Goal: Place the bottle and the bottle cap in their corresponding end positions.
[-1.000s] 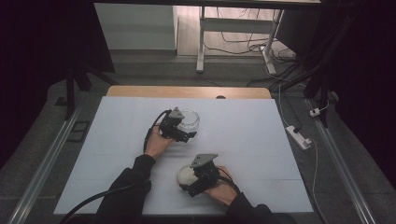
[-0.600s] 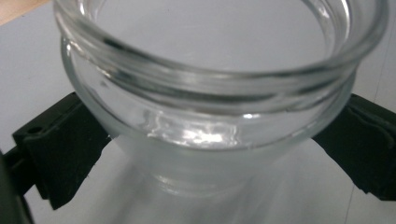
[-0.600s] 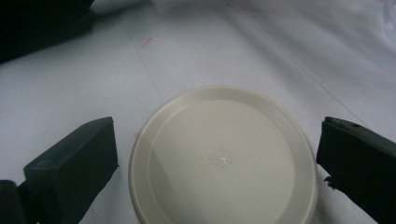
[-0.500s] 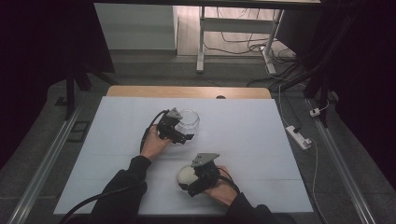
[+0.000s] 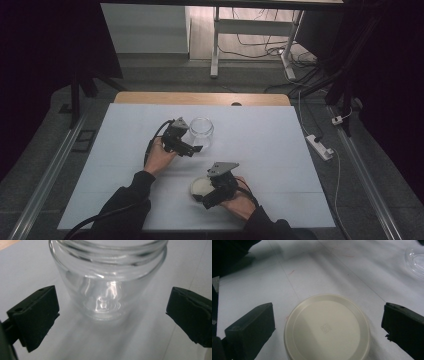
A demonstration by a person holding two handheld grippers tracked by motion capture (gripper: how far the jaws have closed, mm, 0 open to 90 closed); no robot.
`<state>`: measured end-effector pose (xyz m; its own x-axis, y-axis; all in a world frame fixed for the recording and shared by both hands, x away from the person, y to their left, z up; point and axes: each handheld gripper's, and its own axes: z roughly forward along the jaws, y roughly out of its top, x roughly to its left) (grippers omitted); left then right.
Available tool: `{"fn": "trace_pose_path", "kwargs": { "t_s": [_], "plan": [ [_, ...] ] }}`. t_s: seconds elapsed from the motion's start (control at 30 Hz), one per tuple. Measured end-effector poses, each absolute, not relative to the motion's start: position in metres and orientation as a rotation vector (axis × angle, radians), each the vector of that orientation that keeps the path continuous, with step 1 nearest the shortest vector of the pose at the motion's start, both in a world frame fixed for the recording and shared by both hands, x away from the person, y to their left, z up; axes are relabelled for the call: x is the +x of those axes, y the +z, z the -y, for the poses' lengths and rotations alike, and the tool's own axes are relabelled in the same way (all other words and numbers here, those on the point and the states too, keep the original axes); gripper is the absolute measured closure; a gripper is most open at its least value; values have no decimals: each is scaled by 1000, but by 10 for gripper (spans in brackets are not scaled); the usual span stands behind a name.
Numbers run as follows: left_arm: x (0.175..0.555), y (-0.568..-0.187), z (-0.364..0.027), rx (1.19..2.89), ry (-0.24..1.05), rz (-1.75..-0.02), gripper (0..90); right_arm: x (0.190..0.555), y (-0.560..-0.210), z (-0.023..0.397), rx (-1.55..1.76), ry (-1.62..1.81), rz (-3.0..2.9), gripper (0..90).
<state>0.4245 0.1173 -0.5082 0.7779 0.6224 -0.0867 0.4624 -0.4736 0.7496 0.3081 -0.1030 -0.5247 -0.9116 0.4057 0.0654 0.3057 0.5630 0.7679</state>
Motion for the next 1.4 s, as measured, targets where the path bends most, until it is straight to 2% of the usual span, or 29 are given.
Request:
{"fn": "trace_pose_path", "kwargs": {
  "t_s": [0.77, 1.4],
  "plan": [
    [380, -515, -149, 2184, 222, -895, 0, 318, -518, 125, 715, 1217, -2632, 0],
    [334, -515, -172, 2223, 186, -939, 0, 326, -513, 160, 847, 1194, -2580, 0]
  ]
}}
